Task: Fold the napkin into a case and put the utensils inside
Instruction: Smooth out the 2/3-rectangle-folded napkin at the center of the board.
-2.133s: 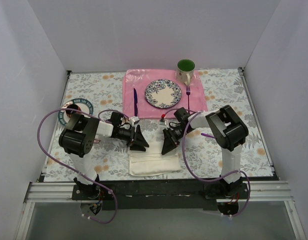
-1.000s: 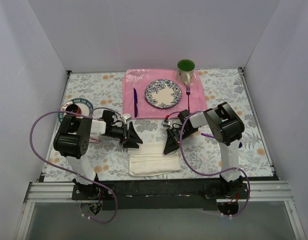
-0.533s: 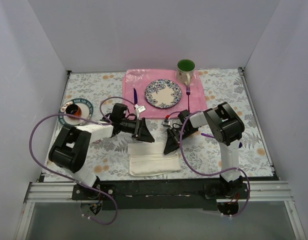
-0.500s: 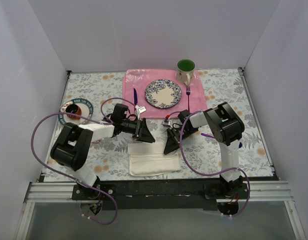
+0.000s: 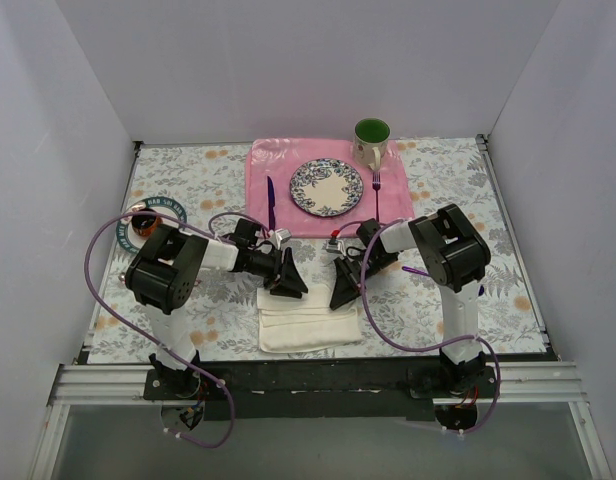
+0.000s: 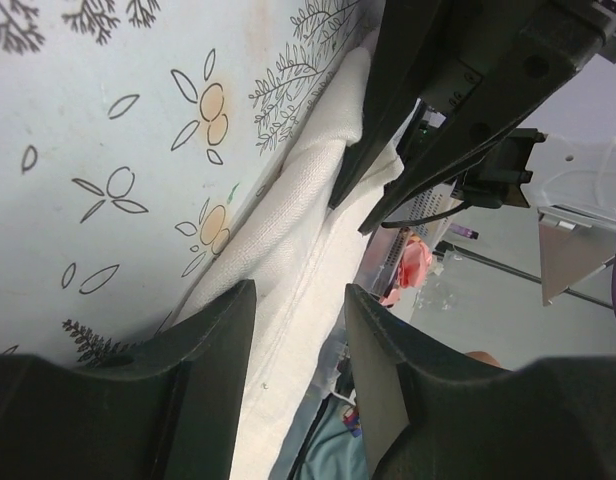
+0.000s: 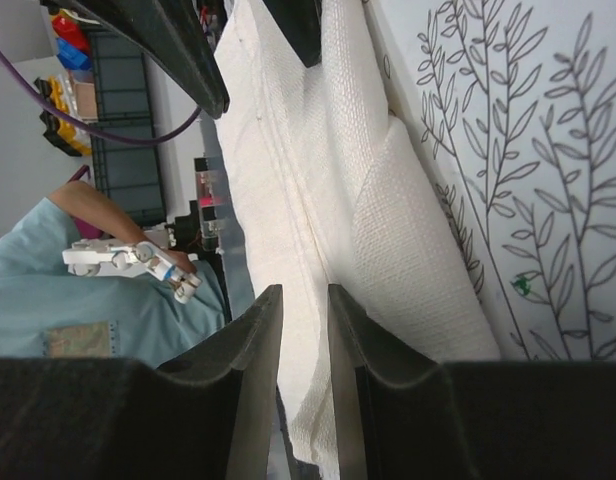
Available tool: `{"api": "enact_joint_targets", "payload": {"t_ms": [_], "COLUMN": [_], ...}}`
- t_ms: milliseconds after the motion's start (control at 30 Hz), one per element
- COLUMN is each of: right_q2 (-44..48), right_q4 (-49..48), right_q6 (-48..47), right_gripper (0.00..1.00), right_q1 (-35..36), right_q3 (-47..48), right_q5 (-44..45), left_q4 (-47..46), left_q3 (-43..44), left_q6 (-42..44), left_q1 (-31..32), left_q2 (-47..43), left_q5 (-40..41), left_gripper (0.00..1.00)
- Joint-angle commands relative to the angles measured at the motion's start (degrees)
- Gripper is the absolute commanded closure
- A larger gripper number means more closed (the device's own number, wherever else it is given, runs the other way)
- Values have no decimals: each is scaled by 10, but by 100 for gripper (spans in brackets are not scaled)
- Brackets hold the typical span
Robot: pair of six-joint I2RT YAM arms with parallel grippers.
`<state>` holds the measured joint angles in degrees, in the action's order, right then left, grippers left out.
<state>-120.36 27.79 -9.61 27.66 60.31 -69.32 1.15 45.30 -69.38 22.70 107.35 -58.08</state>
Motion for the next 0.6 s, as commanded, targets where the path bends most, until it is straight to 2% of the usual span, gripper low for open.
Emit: {"api": "enact_joint_targets", "payload": {"t_ms": [0,333,567], "right_q2": [31,43,44], "right_q4": [62,102,139], "right_q6": [-70,-115,-146], "right_gripper": [66,66,66], "right_q1": [-7,-17,-42], "right_q3": [-16,-57,-47], "right_q5": [72,82,82], "left_q4": [42,51,44], "left_q3": [2,2,3], "left_q6": [36,43,44], "left_q1": [-7,-14,-17], "left_q2": [24,21,22], "left_q5": [111,122,116], "left_gripper": [58,59,59]}}
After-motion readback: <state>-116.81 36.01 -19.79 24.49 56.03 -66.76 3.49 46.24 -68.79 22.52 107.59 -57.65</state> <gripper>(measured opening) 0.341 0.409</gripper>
